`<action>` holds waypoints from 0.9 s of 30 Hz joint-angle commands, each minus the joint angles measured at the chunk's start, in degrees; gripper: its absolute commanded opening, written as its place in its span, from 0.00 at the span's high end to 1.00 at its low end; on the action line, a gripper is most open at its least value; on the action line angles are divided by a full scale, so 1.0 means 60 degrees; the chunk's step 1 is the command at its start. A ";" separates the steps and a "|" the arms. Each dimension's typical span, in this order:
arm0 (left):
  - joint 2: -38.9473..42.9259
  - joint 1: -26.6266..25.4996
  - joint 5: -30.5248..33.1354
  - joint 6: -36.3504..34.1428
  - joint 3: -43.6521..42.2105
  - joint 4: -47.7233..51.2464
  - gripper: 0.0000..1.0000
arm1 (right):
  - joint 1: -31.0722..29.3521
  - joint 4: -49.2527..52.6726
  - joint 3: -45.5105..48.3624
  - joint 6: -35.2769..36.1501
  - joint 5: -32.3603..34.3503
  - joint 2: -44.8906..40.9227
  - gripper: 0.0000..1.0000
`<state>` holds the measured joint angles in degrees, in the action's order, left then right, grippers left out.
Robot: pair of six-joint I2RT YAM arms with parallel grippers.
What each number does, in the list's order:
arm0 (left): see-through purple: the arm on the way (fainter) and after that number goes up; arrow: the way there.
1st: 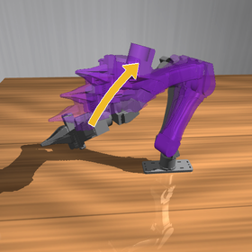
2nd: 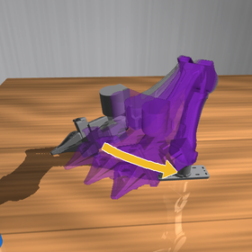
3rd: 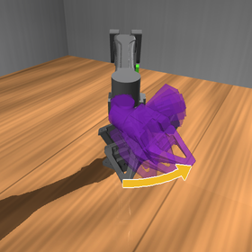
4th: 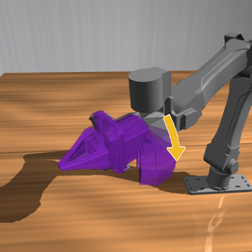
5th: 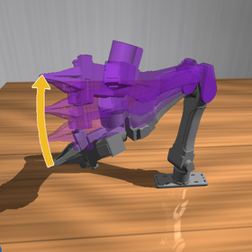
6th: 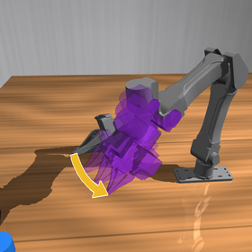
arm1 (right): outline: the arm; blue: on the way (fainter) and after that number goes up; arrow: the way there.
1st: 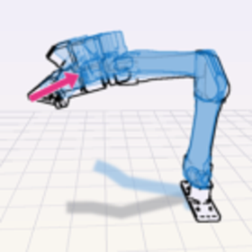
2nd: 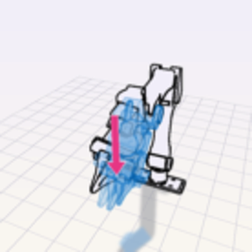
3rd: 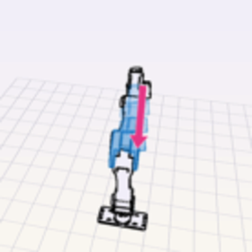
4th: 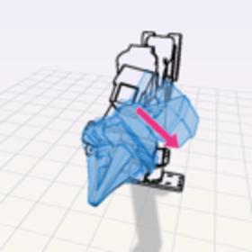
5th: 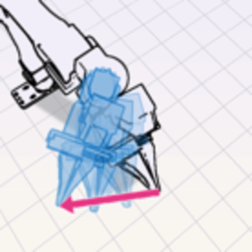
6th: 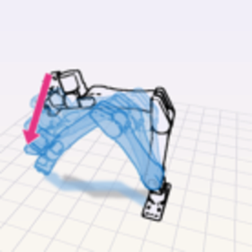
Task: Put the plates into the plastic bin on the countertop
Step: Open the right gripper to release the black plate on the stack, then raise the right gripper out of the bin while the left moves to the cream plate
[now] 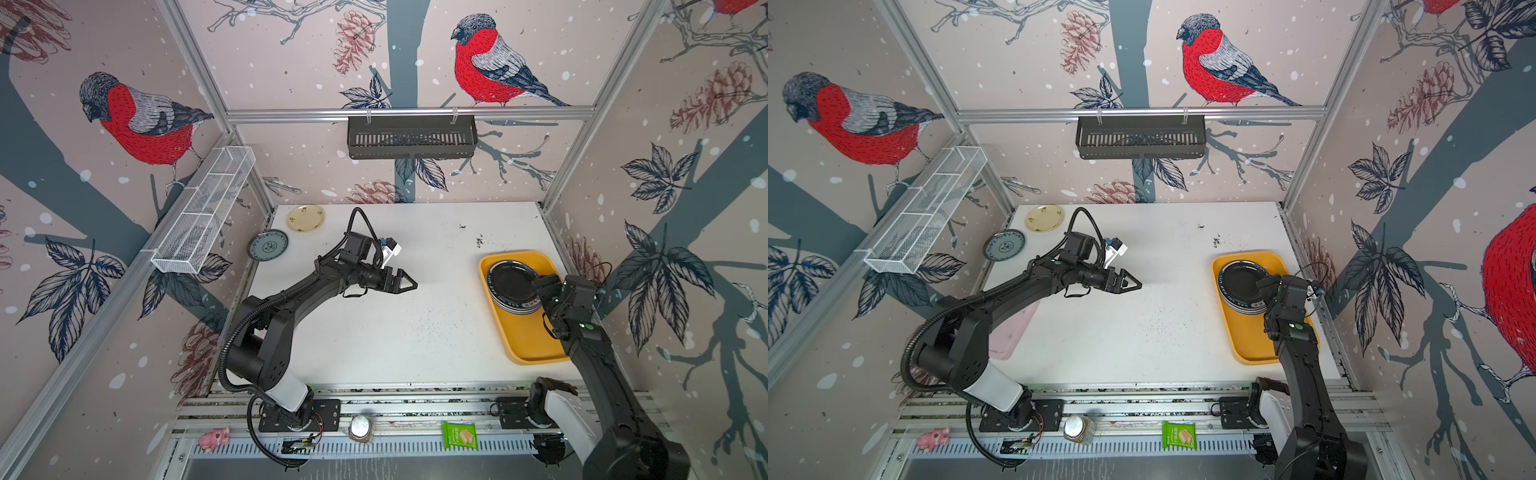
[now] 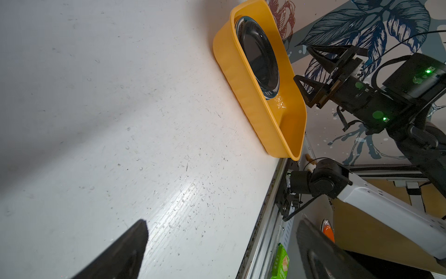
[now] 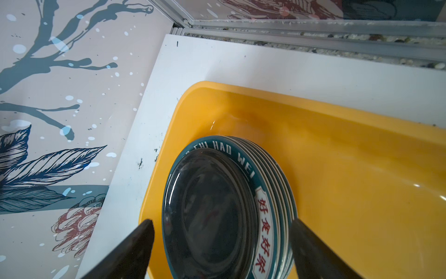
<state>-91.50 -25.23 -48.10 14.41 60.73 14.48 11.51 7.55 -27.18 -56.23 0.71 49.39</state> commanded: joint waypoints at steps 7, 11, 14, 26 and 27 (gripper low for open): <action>-0.0013 0.0023 0.0296 -0.0235 0.0118 0.0179 0.04 | -0.1176 -0.0670 -0.0660 0.0756 -0.0067 -0.0103 0.00; 0.0002 0.0031 0.0324 -0.0218 0.0118 0.0168 0.04 | -0.1654 -0.0873 -0.0929 0.0868 0.0070 0.0070 0.00; 0.0002 0.0030 0.0355 -0.0189 0.0129 0.0151 0.04 | -0.1936 -0.0994 -0.1083 0.0925 0.0150 0.0213 0.00; -0.0037 0.0060 0.0450 -0.0145 0.0138 0.0149 0.04 | -0.2923 -0.1878 -0.1298 0.1248 -0.0267 0.0584 0.00; -0.0028 0.0075 0.0517 -0.0143 0.0136 0.0168 0.04 | -0.3024 -0.2025 -0.1325 0.1256 -0.0432 0.0725 0.00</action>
<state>-91.61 -24.97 -45.50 14.20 61.12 15.59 -5.69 -0.38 -34.52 -50.28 0.73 52.77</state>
